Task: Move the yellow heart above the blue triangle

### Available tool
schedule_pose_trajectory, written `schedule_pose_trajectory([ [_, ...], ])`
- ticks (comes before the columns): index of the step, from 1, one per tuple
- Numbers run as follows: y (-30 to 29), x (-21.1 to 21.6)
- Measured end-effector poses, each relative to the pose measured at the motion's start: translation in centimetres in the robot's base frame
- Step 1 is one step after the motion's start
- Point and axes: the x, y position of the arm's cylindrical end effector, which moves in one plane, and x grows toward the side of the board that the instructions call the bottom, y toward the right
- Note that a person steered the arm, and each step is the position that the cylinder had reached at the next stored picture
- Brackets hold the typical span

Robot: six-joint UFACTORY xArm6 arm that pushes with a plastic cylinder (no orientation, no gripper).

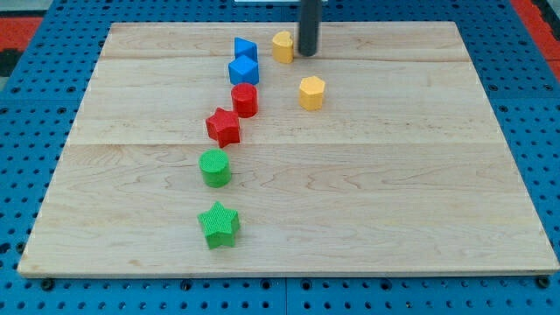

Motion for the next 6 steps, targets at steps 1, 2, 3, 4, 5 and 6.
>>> schedule_pose_trajectory([
  [1,-0.6,-0.1],
  [2,-0.7,-2.4],
  [3,-0.5,-4.3],
  [4,4.7,-3.7],
  [5,5.9,-3.4],
  [6,1.0,-4.2],
])
